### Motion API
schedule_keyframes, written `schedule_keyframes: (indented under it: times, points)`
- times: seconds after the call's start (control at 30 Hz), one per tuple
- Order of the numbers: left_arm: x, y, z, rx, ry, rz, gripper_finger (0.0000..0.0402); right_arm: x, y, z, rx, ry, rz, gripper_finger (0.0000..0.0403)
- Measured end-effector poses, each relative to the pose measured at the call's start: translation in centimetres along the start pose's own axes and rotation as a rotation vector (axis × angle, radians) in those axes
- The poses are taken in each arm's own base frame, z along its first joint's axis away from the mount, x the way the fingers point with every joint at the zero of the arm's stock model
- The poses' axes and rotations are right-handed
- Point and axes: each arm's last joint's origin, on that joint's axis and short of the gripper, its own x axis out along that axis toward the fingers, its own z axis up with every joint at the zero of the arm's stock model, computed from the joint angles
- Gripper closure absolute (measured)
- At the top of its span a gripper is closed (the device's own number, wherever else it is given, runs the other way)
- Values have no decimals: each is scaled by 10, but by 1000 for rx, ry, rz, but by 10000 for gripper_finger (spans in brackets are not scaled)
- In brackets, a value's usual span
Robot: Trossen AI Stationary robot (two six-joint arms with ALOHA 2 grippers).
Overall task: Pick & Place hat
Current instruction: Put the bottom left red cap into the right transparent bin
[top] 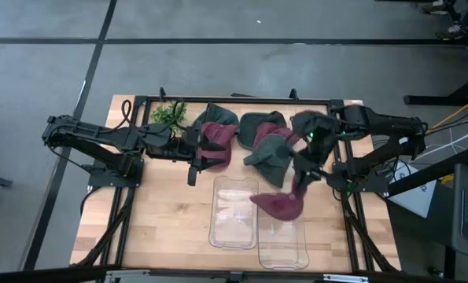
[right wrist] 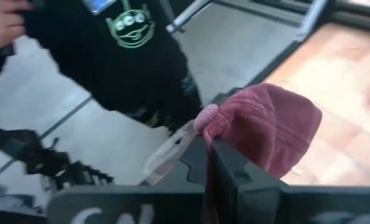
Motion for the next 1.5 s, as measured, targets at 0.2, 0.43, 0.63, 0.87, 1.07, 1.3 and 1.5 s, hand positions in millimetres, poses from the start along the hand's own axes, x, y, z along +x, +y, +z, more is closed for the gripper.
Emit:
schedule_keyframes:
  times: [0.2,0.43,0.63,0.87,1.07,1.3,1.5]
  points:
    - [0,0,-2,2,18,3,231,29,8,7,1,36,77,400]
    - [0,0,-3,4,31,4,229,75,13,10,35,132,104,400]
    - [0,-1,-3,6,32,-3,231,110,13,6,100,227,119,400]
    - [0,-1,-3,7,31,-2,230,135,3,-2,137,301,135,401]
    - [0,-1,-3,21,30,-2,229,150,-7,-3,73,293,142,401]
    - [0,-1,-3,27,30,-2,231,156,-20,-8,50,320,108,401]
    - [0,-1,-3,-2,31,-2,231,156,-29,-12,42,352,52,401]
